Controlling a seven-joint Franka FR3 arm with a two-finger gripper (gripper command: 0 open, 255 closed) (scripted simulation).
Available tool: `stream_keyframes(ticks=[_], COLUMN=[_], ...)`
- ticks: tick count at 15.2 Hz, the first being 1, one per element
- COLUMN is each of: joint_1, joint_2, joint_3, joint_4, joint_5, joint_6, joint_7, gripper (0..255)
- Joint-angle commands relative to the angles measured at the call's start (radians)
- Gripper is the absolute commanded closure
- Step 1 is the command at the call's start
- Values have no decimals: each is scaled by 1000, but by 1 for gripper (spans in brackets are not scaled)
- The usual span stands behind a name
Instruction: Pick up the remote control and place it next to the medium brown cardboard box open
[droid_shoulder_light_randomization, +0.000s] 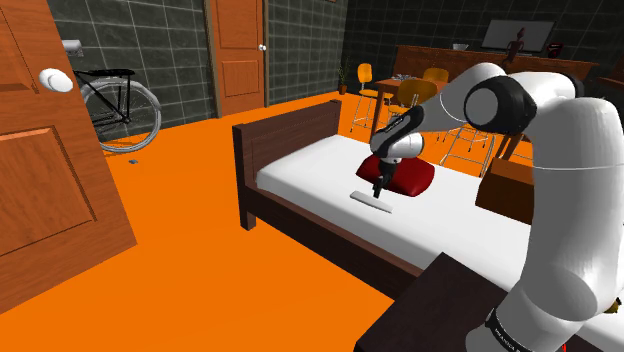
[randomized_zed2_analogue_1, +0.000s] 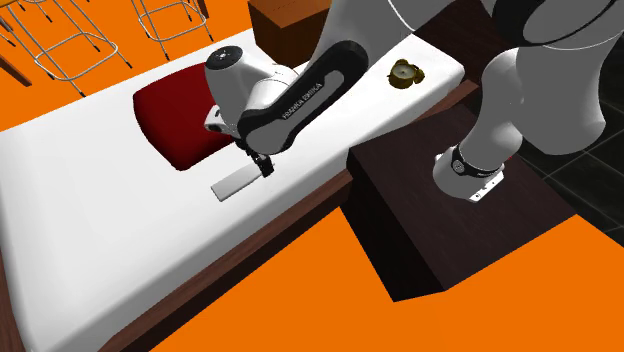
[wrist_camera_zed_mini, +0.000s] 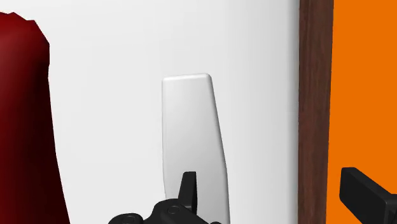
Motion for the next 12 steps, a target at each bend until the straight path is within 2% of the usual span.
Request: stream_keyframes(ticks=[1, 6, 12], joint_1=[-21, -73, -82], joint_2=[82, 260, 320], joint_3=[12, 35, 49], joint_4=[83, 282, 296], joint_5=[15, 33, 46], joint_6=[-3, -24, 22], joint_7=[-23, -63, -71], gripper=[0, 0, 0])
